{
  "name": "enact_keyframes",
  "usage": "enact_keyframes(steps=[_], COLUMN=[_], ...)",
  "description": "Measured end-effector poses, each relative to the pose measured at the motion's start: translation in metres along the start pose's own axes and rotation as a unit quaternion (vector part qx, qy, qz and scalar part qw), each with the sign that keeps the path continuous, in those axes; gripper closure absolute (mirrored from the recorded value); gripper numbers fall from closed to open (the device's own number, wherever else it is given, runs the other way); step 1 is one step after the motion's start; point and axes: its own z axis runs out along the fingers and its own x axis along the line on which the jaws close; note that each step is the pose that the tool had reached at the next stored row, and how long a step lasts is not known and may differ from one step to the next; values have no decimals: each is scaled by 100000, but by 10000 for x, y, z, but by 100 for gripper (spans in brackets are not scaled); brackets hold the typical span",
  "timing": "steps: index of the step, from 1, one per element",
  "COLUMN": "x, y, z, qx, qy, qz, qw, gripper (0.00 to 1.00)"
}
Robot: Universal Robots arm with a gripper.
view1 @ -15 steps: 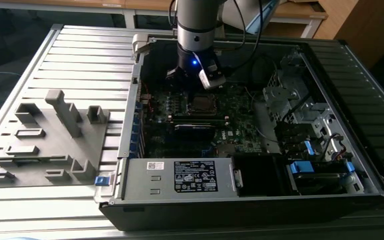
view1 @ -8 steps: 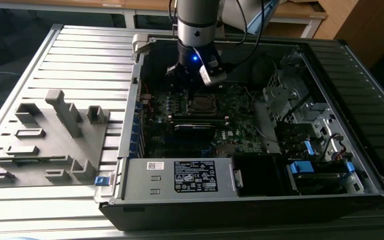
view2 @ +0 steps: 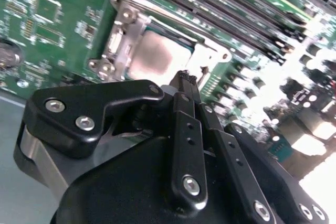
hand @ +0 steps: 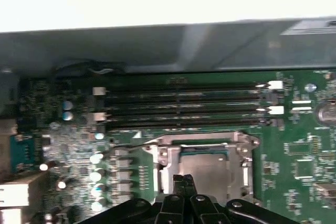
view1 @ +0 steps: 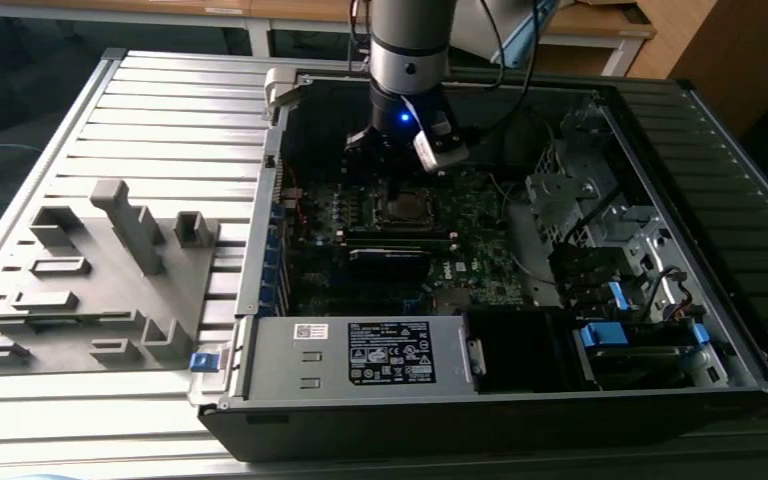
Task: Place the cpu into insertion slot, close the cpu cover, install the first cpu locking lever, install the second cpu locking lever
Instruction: 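Close the cpu cover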
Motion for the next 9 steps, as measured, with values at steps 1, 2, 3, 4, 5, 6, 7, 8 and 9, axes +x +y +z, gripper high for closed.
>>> enact_keyframes(steps=[1,2,3,4,5,6,7,8,9], x=[-27,-53,-78,-95,-98,-98,-98,-99,-99], y=[2,3,5,5,5,5,5,6,6], z=[1,2,3,4,4,4,4,4,3], qx=[-1,0,-1,0,-4,-1,-5,-4,-1], qy=[-1,1,-1,-1,-2,-2,-4,-4,-1], qz=[-1,-2,-2,-3,-5,0,3,3,2], qw=[100000,100000,100000,100000,100000,100000,100000,100000,100000], gripper=[89,89,89,89,89,89,89,89,89])
